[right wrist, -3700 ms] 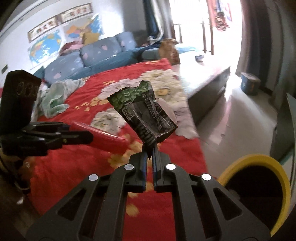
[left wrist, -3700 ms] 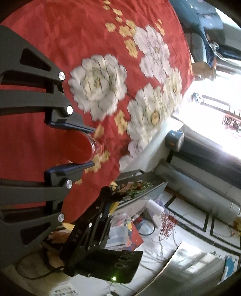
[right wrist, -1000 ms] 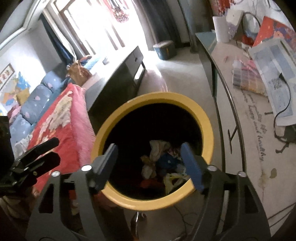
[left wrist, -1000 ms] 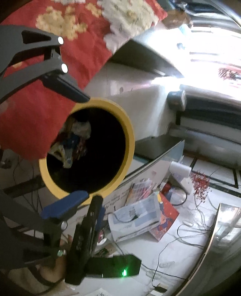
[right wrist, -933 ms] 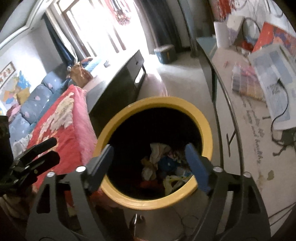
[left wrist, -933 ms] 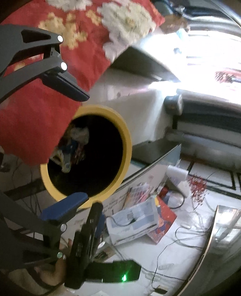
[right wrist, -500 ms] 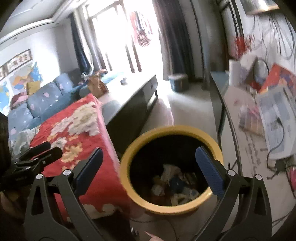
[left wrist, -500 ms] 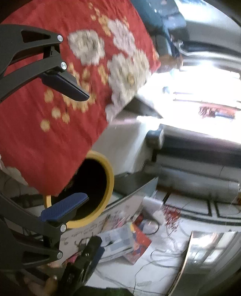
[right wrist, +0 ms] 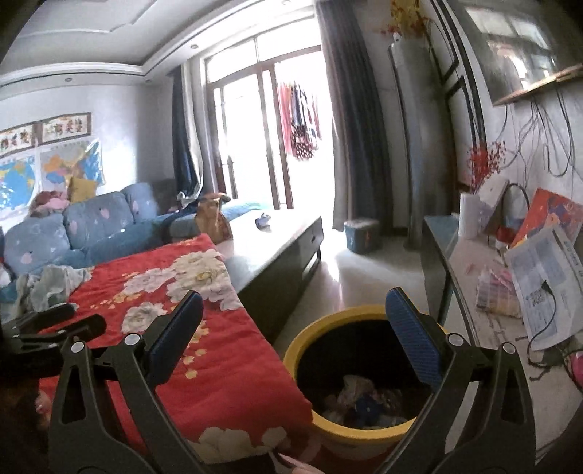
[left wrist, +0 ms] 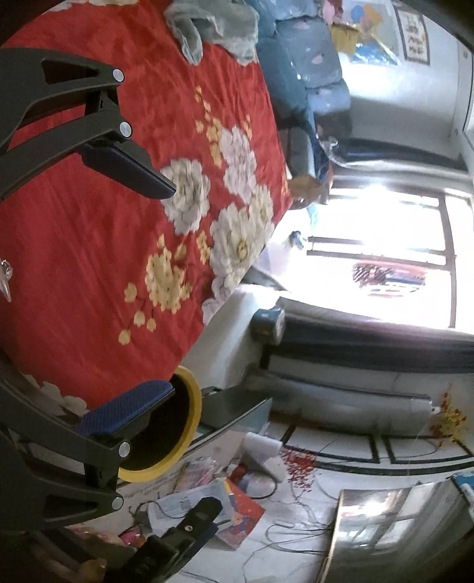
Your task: Collect trash
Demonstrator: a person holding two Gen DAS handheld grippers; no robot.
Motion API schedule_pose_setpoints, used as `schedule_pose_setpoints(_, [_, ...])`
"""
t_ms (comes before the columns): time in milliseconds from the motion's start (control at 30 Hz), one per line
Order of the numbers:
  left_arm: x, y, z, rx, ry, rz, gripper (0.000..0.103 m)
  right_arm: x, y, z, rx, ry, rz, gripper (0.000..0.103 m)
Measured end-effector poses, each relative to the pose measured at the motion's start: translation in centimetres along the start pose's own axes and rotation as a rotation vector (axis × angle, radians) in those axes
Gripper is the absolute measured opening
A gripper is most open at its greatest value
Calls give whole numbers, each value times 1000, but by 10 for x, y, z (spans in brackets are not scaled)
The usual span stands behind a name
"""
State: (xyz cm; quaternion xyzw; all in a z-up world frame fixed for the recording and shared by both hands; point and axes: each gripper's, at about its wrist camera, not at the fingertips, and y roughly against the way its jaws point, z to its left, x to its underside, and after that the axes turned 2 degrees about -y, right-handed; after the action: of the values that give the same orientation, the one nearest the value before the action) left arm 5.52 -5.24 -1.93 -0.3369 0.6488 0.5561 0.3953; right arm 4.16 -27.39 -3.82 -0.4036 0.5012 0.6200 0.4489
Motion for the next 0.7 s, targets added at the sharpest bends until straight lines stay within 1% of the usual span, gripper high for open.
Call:
schedule_pose_setpoints(100, [4,10,5,-14,9,-25,97,2,5,12,-3,44,-31,92])
schedule_pose_setpoints(200, [4,14,8,-14,15,-39,97,4,9,15,-2,51,-45,92])
schedule_pose_setpoints(433, [3,18,8,2,14,-49,97,5,8,21,-2,71,-32,92])
schedule_pose_setpoints(700, [3,19,7,3,15,-51,97,6,9,23,2,74,-28,92])
